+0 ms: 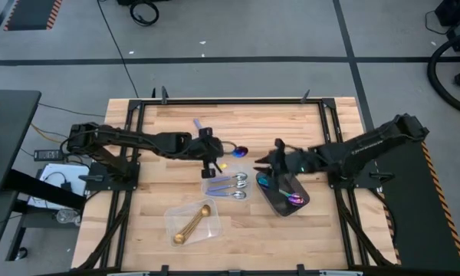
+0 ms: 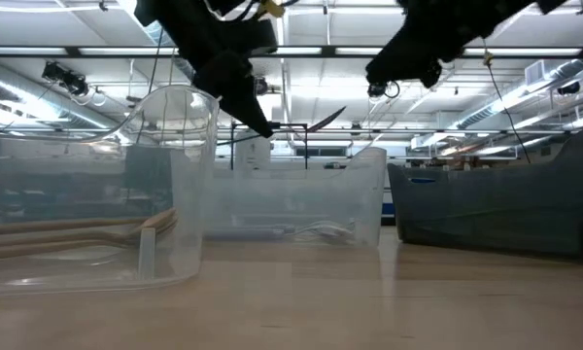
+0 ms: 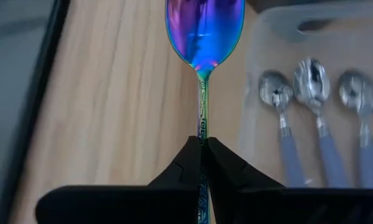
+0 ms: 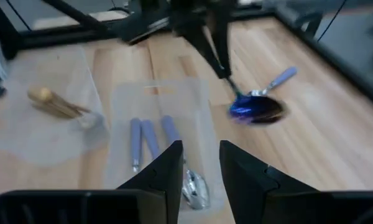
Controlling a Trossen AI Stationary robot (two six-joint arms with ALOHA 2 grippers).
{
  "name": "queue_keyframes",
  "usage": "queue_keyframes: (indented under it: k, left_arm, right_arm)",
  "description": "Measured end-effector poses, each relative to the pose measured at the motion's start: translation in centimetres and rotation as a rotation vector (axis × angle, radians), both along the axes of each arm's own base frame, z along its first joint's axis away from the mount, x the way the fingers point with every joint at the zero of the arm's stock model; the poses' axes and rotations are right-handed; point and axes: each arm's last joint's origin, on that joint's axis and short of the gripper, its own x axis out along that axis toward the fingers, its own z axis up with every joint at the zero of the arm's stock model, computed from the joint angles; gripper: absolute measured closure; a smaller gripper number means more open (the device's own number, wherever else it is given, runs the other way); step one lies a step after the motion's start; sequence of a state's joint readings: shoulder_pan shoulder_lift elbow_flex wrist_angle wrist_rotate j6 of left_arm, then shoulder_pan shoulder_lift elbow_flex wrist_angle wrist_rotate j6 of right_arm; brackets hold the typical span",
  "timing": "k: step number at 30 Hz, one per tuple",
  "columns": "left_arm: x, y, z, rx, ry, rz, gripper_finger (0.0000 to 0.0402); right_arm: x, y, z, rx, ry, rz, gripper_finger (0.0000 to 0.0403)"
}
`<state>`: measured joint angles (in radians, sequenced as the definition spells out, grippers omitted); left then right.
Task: Sort silverware by color (type)
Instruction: Put the violet spoon into the black bin
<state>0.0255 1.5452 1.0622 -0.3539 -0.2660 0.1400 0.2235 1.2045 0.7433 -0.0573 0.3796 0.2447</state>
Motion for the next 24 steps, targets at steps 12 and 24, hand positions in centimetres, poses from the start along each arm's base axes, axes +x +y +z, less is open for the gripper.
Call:
queue_keyframes:
  k: [12, 24]
  left_arm:
    - [1.3, -2.5, 0.5, 0.576, 0.082, -0.334, 0.0384]
    - [3.9, -1.7, -0.5, 0.87, 0.089, -0.401, 0.0384]
  right_arm:
    - [1.3, -8.0, 3.0, 0.515, -0.01, 0.031, 0.0248]
    - [2.0, -10.8, 0.8, 0.591, 0.082, -0.008, 0.0231]
